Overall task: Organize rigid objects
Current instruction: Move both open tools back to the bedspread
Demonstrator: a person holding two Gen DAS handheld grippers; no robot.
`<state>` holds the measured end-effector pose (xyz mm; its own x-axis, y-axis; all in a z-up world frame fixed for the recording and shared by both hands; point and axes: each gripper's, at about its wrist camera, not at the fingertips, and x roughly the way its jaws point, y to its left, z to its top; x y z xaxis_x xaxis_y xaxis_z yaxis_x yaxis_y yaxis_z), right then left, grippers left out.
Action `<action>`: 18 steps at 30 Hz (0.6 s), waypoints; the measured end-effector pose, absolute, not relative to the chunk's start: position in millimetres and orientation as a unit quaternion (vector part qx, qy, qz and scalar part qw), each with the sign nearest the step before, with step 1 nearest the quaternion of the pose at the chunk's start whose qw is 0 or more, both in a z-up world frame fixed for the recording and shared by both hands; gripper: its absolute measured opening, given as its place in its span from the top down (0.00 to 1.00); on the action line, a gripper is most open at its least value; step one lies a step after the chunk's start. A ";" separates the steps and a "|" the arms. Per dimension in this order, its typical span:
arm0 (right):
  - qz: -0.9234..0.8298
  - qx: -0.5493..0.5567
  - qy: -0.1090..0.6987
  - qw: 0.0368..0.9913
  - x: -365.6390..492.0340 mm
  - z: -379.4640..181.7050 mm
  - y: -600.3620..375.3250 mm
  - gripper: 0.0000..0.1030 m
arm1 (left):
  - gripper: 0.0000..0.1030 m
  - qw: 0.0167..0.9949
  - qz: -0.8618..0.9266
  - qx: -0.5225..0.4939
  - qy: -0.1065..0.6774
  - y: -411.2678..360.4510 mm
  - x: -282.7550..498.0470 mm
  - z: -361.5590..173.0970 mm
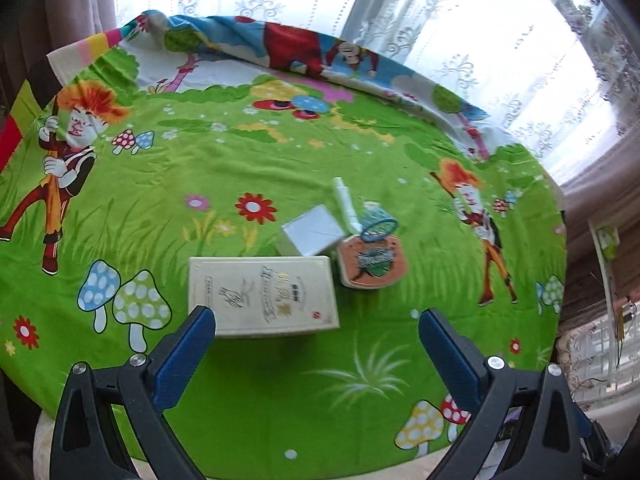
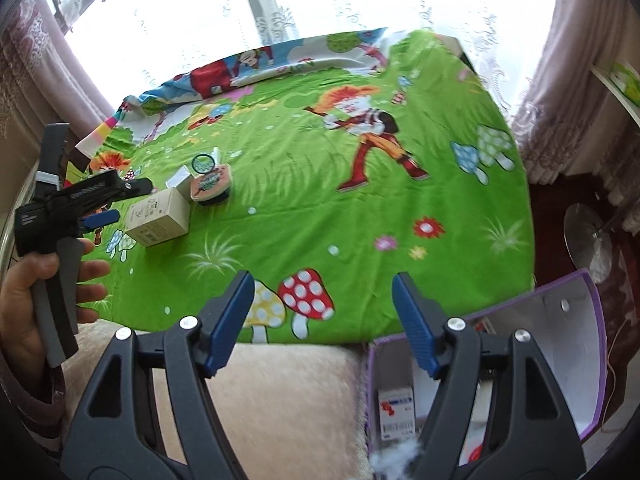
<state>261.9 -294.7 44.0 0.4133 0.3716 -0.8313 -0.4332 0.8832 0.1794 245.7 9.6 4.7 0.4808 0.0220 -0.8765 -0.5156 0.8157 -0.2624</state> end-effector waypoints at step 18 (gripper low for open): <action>0.309 -0.102 0.482 0.814 304.2 25.0 -185.9 0.27 | 0.00 0.799 0.198 -0.244 0.512 27.5 252.0 -34.8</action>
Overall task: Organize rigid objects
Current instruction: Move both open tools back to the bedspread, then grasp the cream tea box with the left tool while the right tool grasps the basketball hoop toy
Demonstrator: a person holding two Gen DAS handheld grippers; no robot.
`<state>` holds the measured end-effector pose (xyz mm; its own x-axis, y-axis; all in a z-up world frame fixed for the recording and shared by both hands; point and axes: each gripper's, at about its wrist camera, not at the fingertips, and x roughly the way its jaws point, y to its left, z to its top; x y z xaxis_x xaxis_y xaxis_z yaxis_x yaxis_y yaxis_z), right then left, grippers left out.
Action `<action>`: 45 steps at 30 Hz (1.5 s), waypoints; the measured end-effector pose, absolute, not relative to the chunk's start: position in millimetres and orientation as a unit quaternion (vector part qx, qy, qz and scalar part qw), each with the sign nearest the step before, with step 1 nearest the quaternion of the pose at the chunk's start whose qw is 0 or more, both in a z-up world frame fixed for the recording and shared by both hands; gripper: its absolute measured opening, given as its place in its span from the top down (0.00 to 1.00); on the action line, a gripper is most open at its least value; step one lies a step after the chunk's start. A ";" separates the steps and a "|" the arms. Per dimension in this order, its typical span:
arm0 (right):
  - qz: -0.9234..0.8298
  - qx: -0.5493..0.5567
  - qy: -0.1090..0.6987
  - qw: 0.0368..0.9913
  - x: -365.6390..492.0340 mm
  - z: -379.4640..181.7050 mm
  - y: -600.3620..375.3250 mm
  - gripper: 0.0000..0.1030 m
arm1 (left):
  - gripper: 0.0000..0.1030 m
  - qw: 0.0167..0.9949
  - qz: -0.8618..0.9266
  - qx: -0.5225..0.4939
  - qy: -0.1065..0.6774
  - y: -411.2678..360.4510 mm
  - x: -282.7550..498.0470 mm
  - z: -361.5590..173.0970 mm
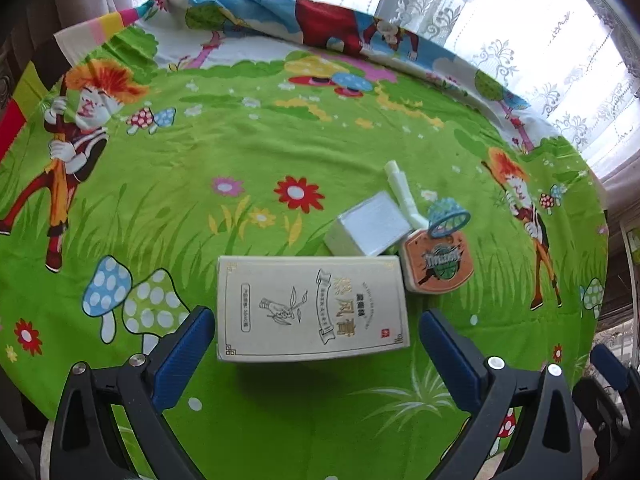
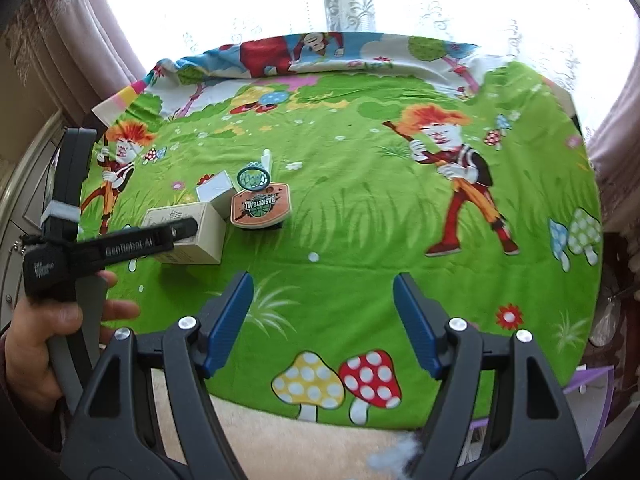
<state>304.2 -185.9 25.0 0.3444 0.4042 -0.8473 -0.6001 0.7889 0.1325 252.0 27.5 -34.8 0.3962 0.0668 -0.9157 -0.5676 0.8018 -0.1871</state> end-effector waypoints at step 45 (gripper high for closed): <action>0.356 -0.184 0.497 0.770 345.8 -55.3 -47.9 0.32 | 0.02 0.792 0.216 -0.366 0.438 84.0 208.0 -46.4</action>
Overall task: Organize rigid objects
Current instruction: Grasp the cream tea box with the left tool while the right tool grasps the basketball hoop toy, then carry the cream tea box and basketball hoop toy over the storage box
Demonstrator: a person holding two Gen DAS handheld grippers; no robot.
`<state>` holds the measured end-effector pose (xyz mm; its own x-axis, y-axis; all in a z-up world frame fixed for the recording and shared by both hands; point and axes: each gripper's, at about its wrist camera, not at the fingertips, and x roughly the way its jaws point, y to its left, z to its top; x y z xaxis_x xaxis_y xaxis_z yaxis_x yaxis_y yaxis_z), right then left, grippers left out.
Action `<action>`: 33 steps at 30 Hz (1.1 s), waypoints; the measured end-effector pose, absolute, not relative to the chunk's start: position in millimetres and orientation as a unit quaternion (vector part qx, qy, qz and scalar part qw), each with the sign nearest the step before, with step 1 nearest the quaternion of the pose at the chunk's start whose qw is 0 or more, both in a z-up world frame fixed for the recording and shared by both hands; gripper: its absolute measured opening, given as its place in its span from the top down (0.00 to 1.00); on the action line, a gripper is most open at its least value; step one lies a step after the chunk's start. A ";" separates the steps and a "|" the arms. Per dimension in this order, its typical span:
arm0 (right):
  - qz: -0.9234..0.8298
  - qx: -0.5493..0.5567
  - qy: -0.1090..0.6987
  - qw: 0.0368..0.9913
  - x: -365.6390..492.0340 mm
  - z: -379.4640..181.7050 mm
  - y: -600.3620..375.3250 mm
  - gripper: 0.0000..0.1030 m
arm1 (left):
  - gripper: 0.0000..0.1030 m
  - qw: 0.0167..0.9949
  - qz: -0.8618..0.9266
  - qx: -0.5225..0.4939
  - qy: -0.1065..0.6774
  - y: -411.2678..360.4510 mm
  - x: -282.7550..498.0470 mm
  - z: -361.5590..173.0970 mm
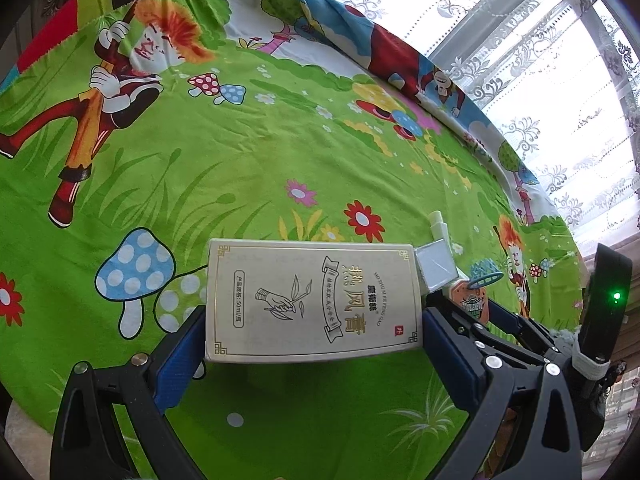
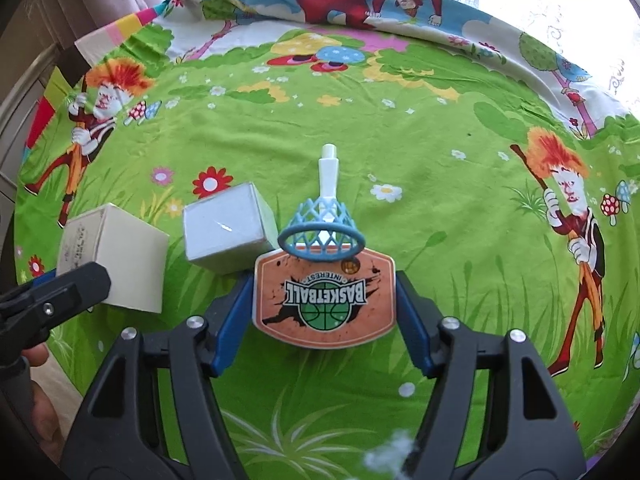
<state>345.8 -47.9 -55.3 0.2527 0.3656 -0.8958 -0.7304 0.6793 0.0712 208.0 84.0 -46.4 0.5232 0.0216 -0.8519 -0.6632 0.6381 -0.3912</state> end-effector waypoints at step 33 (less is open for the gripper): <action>0.283 -0.098 0.468 0.832 284.7 21.4 -190.9 0.32 | 0.02 0.841 0.116 -0.287 0.444 -13.8 210.3 0.8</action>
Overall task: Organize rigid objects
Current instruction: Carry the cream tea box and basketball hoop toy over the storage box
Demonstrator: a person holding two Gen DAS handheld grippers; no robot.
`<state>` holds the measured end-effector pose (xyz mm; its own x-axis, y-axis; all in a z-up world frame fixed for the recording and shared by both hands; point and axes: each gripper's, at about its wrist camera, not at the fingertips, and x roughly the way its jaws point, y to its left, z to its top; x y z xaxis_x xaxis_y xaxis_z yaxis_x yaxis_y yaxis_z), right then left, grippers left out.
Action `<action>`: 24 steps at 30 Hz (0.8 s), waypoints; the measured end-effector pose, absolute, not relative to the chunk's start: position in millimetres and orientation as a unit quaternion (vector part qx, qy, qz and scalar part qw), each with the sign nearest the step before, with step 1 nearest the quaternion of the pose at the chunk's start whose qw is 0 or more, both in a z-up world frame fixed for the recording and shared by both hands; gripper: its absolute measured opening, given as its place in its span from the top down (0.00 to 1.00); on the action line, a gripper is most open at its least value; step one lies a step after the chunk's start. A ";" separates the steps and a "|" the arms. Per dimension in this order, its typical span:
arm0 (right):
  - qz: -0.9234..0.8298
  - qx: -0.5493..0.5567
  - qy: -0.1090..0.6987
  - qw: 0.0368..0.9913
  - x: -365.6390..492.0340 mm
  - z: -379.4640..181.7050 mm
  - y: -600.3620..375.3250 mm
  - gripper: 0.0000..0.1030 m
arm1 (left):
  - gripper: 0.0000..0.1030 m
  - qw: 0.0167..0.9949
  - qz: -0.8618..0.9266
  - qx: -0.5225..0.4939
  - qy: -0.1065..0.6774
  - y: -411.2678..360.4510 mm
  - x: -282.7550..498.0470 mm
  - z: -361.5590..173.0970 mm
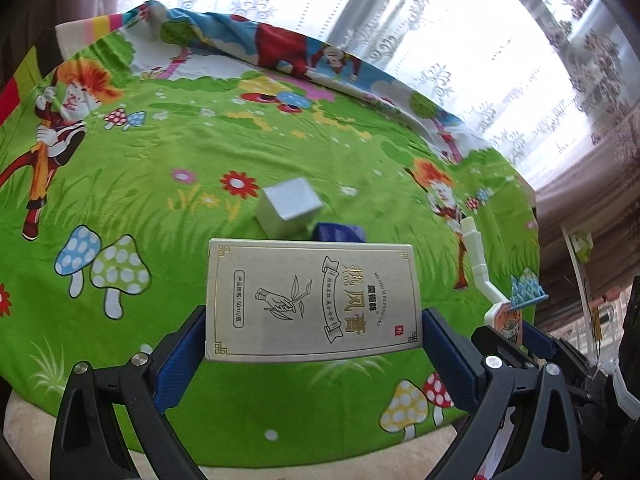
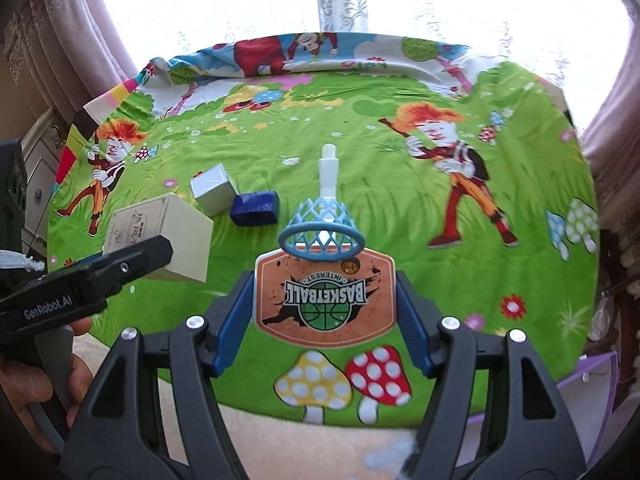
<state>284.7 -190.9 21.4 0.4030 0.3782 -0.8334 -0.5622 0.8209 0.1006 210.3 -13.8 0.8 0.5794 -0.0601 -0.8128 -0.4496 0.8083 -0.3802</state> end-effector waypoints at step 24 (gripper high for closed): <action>0.129 0.003 0.470 0.873 229.8 35.4 -425.5 0.32 | 0.02 0.851 -0.070 -0.136 0.502 -202.3 222.2 33.8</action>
